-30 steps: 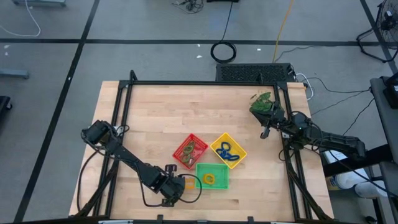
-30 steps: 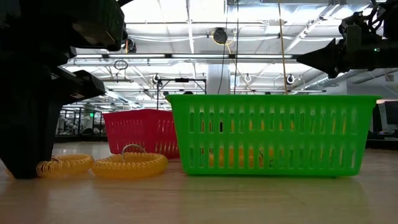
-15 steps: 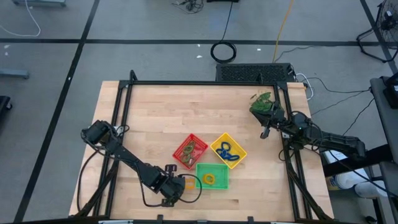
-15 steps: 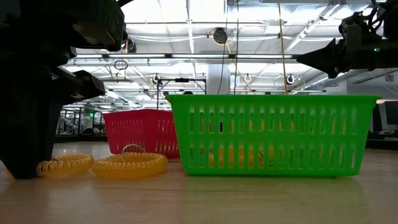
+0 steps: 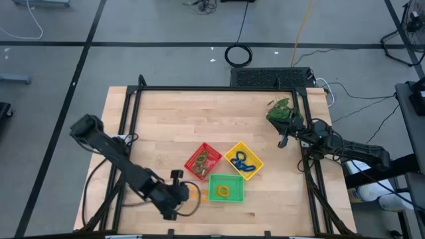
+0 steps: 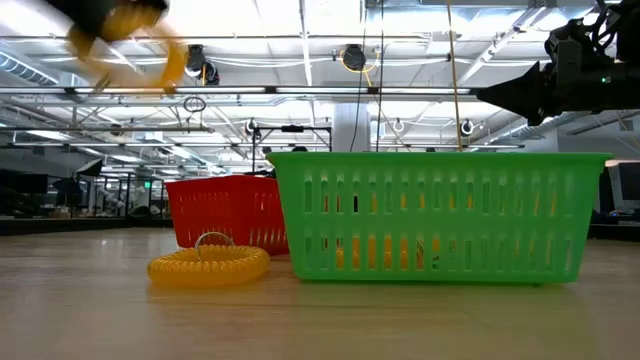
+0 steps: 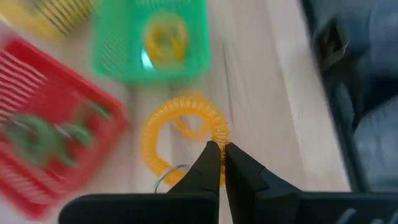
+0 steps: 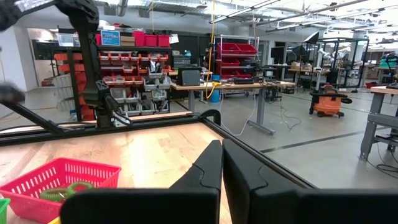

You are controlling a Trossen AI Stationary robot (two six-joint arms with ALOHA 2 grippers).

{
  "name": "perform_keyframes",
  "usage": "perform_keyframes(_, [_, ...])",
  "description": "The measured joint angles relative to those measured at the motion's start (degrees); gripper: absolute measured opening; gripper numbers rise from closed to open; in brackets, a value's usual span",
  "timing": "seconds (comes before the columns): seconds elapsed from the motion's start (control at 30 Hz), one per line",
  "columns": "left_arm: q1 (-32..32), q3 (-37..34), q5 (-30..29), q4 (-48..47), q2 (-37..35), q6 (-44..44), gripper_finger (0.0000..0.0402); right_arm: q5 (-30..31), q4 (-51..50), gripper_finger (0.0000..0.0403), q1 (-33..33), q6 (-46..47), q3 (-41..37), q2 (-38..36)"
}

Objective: Sort spring keychains
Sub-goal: Put the yellow spring keychain into the green bin

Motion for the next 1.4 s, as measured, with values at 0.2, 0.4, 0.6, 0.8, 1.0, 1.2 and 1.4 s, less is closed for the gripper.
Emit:
perform_keyframes(0.2, [-1.8, 0.1, -9.0, 0.3, -6.7, 5.7, 0.0016, 0.0, 0.0, 0.0000, 0.0, 0.0, 0.0, 0.0])
perform_keyframes(0.4, [-1.4, 0.1, -10.0, 8.6, -8.6, 12.9, 0.0008, 0.0, 0.0, 0.0000, 0.0, 0.0, 0.0, 0.0])
perform_keyframes(0.6, [-0.6, 0.1, -7.8, 22.2, -8.5, 23.5, 0.0006, 0.0, 0.0, 0.0000, 0.0, 0.0, 0.0, 0.0])
perform_keyframes(0.8, [1.0, 0.2, -2.0, 36.4, -8.5, 30.7, 0.0010, 0.0, 0.0, 0.0000, 0.0, 0.0, 0.0, 0.0])
perform_keyframes(1.0, [4.2, 0.2, -0.1, 42.5, -8.5, 31.0, 0.0010, 0.0, 0.0, 0.0000, 0.0, 0.0, 0.0, 0.0])
perform_keyframes(1.2, [7.7, 0.2, 0.1, 43.4, -5.8, 27.1, 0.0006, 0.0, 0.0, 0.0000, 0.0, 0.0, 0.0, 0.0])
perform_keyframes(1.4, [9.7, 0.3, 0.3, 43.2, -1.4, 26.0, 0.0005, 0.0, 0.0, 0.0000, 0.0, 0.0, 0.0, 0.0])
